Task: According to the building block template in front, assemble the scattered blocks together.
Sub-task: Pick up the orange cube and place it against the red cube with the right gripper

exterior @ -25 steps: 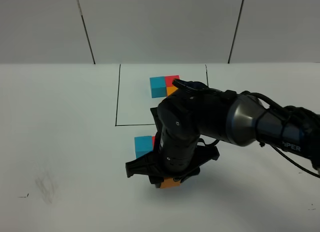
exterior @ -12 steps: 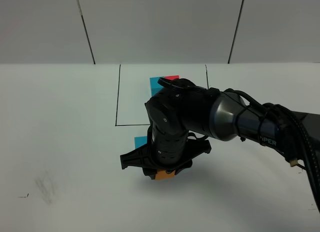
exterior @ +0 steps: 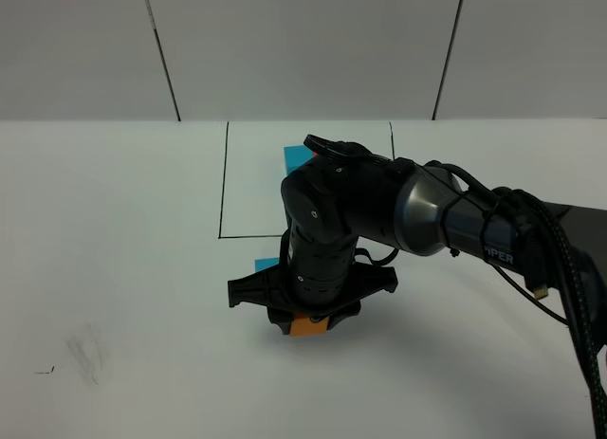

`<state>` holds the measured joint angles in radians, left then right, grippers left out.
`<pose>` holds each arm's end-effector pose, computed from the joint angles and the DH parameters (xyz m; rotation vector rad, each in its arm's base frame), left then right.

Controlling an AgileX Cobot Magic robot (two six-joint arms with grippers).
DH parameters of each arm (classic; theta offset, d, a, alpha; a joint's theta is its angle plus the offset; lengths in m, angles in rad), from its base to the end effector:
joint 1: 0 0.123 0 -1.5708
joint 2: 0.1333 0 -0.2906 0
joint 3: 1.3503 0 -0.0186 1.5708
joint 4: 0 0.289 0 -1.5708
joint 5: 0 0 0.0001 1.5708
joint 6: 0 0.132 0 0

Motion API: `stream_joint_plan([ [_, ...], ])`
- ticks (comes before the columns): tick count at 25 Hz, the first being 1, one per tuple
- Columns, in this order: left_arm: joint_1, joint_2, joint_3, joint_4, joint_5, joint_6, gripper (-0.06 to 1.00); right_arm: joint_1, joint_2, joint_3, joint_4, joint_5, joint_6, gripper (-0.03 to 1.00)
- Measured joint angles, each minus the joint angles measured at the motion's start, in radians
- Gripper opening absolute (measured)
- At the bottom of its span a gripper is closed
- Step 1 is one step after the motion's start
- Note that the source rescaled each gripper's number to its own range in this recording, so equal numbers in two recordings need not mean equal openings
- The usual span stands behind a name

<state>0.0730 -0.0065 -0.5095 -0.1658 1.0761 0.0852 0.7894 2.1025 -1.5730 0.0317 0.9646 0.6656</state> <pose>0.0570 -0.0151 0.2801 0.0231 2.0339 -0.0989 0.3285 0.3360 0.1146 -0.1634 3.0268 0.1967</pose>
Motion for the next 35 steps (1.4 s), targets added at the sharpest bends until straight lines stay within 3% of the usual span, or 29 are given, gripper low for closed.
stream_joint_plan([
  [9,0.000,0.000,0.000,0.000,0.000,0.000,1.00,-0.018,0.082,-0.070,0.024,0.009,0.006,0.00],
  [16,0.000,0.000,0.000,0.000,0.000,0.000,1.00,-0.018,0.156,-0.158,0.025,0.076,0.002,0.00],
  [35,0.000,0.000,0.000,0.000,0.000,0.001,1.00,-0.022,0.176,-0.170,-0.044,0.092,0.043,0.00],
])
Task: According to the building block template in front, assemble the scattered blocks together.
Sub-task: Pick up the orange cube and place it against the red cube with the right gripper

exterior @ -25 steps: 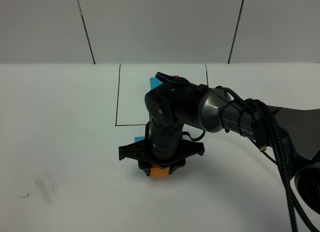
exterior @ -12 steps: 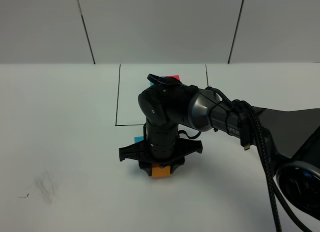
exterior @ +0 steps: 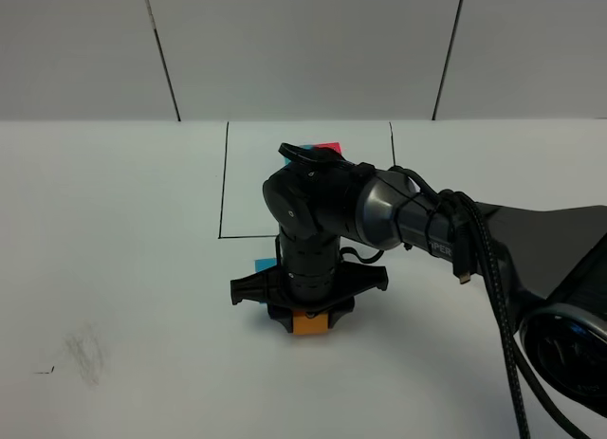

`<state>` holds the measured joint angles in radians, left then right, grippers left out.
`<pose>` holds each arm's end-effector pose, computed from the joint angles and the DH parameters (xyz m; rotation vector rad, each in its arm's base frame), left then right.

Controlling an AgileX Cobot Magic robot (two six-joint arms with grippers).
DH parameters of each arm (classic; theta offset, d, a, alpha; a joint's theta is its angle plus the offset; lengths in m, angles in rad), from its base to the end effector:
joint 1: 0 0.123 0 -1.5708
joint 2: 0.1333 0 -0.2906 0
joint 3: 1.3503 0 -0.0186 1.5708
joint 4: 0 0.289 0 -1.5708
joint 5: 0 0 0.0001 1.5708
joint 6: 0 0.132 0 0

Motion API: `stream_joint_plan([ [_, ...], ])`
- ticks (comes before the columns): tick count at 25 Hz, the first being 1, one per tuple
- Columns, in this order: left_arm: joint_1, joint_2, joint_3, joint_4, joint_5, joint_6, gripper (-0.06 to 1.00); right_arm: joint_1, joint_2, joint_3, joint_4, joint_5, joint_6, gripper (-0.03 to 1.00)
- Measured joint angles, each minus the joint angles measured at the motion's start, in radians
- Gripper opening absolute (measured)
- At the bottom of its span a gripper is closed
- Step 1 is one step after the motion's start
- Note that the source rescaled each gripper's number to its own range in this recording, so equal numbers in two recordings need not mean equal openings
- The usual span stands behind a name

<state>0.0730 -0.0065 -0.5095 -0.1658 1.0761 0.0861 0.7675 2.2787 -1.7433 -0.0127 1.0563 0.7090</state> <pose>0.0570 -0.0151 0.2801 0.0241 2.0338 -0.0983 0.3564 0.3418 0.0765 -0.0993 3.0829 0.0560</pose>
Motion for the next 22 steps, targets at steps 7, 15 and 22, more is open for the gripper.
stream_joint_plan([
  [7,0.000,0.000,0.000,0.000,0.000,0.000,1.00,-0.005,0.026,0.000,0.013,-0.003,0.000,0.00],
  [15,0.000,0.000,0.000,0.000,0.000,0.000,1.00,-0.009,0.039,0.000,0.013,-0.015,-0.003,0.00],
  [22,0.000,0.000,0.000,0.000,0.000,0.000,1.00,-0.012,0.039,0.000,0.013,-0.041,-0.004,0.00],
])
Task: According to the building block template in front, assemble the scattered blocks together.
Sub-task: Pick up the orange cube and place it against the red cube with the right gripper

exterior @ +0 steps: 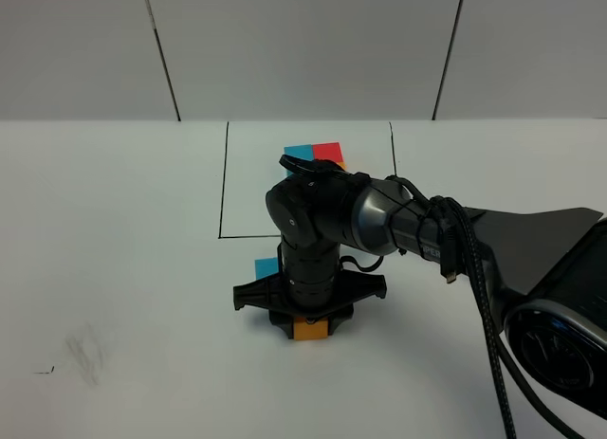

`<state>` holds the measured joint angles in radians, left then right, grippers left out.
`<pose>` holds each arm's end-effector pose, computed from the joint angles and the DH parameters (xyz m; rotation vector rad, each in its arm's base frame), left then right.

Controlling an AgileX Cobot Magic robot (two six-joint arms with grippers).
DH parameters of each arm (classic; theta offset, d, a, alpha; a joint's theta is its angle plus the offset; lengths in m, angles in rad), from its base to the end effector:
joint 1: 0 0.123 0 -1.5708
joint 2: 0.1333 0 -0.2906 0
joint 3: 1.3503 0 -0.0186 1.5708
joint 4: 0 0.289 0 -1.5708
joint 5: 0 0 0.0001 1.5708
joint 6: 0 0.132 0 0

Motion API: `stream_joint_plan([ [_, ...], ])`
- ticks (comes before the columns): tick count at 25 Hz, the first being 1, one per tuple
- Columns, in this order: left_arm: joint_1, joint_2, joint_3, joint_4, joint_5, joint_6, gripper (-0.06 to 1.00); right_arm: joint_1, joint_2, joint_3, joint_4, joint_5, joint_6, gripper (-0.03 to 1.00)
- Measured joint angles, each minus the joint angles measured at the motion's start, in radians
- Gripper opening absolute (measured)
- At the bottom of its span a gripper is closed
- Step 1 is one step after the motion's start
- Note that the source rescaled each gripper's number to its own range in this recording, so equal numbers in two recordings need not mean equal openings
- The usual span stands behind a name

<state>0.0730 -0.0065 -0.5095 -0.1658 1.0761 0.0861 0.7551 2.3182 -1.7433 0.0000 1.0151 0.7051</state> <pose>0.0570 -0.0151 0.2801 0.0241 2.0338 -0.0983 0.3619 0.3406 0.0573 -0.0772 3.0892 0.0701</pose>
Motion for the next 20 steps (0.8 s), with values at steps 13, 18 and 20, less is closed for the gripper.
stream_joint_plan([
  [13,0.000,0.000,0.000,0.000,0.000,0.000,1.00,-0.008,0.000,0.000,-0.012,-0.014,0.000,0.00],
  [18,0.000,0.000,0.000,0.000,0.000,0.000,1.00,-0.011,0.002,0.000,-0.014,-0.031,0.000,0.00],
  [20,0.000,0.000,0.000,0.000,0.000,0.000,1.00,-0.012,0.002,0.000,-0.014,-0.032,0.000,0.00],
])
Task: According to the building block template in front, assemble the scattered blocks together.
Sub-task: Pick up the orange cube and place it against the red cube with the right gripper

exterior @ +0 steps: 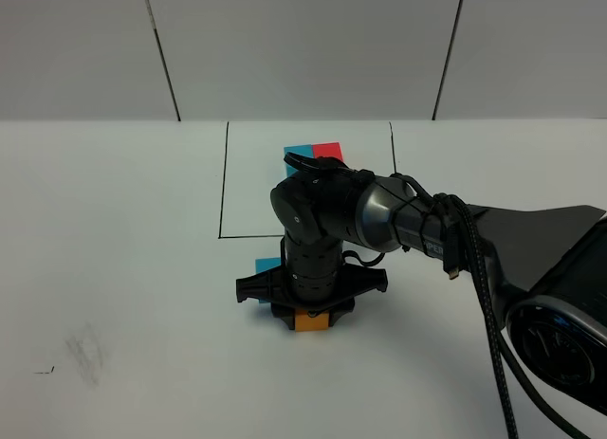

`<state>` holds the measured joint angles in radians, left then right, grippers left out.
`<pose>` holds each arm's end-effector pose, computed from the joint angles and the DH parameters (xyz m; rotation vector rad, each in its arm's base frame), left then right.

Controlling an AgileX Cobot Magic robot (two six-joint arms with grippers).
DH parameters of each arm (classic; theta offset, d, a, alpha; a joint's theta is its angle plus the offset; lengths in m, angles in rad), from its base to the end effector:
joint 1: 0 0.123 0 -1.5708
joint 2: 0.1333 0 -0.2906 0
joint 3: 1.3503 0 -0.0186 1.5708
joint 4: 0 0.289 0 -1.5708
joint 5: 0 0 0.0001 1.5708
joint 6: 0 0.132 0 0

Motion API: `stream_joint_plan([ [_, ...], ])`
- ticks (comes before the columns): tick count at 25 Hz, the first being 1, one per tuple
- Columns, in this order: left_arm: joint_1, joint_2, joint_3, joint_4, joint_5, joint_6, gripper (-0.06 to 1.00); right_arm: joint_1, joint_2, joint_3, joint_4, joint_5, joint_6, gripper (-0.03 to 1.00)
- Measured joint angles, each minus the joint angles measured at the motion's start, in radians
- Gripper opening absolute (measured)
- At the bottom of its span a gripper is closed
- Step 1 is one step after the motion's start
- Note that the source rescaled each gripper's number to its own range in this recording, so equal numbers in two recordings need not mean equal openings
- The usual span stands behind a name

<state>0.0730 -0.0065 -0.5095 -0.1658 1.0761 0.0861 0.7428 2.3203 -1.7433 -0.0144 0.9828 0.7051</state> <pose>0.0570 -0.0151 0.2801 0.0241 2.0338 -0.0983 0.3702 0.3378 0.0566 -0.0690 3.0579 0.0854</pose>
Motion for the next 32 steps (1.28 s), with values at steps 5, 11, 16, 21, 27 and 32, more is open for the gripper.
stream_joint_plan([
  [5,0.000,0.000,0.000,0.000,0.000,0.000,1.00,0.000,0.000,0.000,0.000,-0.001,0.000,0.00],
  [11,0.000,0.000,0.000,0.000,0.000,0.000,1.00,0.000,0.000,0.000,0.000,-0.001,-0.014,0.00],
  [16,0.000,0.000,0.000,0.000,0.000,0.000,1.00,0.000,0.000,0.000,0.000,-0.002,-0.033,0.00],
  [21,0.000,0.000,0.000,0.000,0.000,0.000,1.00,0.000,0.000,0.000,0.000,-0.002,-0.042,0.00],
  [27,0.000,0.000,0.000,0.000,0.000,0.000,1.00,0.000,0.000,0.000,0.000,-0.002,-0.049,0.00],
  [32,0.000,0.000,0.000,0.000,0.000,0.000,1.00,0.000,0.000,0.000,0.000,-0.001,-0.070,0.00],
])
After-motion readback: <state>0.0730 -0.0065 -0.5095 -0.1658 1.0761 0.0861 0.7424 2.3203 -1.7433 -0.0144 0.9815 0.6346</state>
